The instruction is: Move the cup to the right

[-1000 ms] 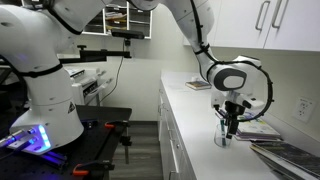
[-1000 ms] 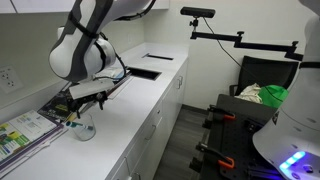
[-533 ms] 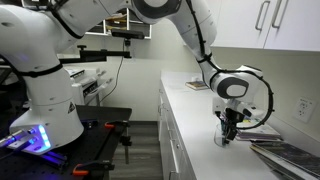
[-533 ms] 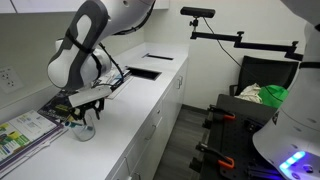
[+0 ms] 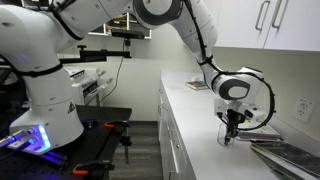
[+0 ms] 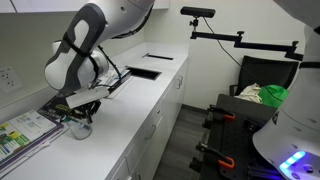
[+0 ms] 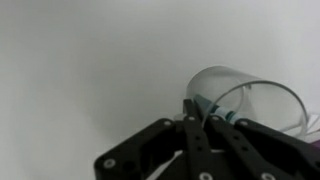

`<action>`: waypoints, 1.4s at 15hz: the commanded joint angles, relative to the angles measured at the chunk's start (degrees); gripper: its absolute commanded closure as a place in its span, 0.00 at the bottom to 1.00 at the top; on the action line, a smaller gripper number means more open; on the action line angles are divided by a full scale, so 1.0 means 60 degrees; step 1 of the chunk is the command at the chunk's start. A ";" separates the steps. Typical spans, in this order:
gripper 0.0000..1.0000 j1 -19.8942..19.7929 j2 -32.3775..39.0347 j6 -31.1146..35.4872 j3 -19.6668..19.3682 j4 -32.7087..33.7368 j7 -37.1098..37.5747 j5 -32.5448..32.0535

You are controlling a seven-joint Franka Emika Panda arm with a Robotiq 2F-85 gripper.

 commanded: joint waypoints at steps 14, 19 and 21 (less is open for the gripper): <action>0.99 -0.0501 -0.1755 0.0656 -0.0968 -0.2970 0.0200 0.0376; 0.99 -0.0946 -0.2492 0.1784 -0.0990 -0.4518 0.0161 0.1044; 0.99 -0.1015 -0.2729 0.1980 -0.0971 -0.4951 0.0124 0.1201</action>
